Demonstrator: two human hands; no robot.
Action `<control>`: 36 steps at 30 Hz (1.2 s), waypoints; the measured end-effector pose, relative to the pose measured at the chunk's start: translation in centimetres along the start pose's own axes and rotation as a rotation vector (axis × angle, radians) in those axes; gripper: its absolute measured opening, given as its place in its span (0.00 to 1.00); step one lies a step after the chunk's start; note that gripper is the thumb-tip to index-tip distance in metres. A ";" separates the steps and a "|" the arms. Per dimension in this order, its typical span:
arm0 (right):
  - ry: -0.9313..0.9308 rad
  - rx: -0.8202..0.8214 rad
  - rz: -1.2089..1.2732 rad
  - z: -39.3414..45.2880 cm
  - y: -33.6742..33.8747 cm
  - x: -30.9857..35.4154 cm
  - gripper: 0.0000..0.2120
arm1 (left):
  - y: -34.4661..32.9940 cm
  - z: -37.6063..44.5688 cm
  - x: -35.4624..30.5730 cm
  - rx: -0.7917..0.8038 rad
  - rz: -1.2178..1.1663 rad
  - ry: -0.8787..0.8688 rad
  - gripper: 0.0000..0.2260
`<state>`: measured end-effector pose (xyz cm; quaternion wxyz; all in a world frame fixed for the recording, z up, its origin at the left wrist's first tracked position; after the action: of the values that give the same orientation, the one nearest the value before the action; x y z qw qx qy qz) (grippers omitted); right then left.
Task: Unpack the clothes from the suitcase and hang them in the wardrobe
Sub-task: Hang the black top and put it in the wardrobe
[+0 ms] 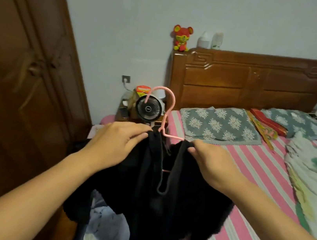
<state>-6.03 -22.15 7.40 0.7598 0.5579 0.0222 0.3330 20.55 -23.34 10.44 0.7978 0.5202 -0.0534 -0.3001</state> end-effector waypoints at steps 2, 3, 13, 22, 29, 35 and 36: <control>0.038 0.019 0.033 2.2 -0.8 -0.2 0.14 | 1.1 -1.8 1.7 -0.009 0.117 0.083 0.19; 0.053 -0.004 0.072 3.0 -0.7 -0.9 0.16 | 2.1 -3.2 3.1 -0.033 0.215 0.134 0.21; 0.518 0.038 0.395 10.4 -2.1 1.6 0.24 | 5.0 -8.3 1.2 0.007 0.473 0.487 0.18; 0.827 -0.272 0.327 11.1 -0.8 0.3 0.19 | 9.9 -10.4 -2.1 -0.304 0.873 0.720 0.13; 0.563 0.635 0.499 14.3 -2.2 6.9 0.11 | 14.2 -15.7 -1.0 -0.536 0.805 0.784 0.07; 0.537 1.096 1.019 11.4 -3.0 15.9 0.13 | 19.0 -22.3 -1.1 -0.282 1.152 0.993 0.06; 0.504 1.186 1.059 10.5 -3.8 17.5 0.11 | 19.4 -23.4 -0.8 -0.222 1.154 1.052 0.04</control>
<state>13.68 -22.22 14.02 0.0554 0.7109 0.0980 0.6942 37.35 1.19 16.71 0.7953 0.4014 0.1000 0.4432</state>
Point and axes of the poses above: each hand's wrist, its own z-axis towards the middle knuckle, its own y-axis out of the back of the hand, x = y × z, the point moved 4 cm from there along z, towards the middle knuckle, and after that the axes turned 7 degrees about z, right-handed, at the moved point
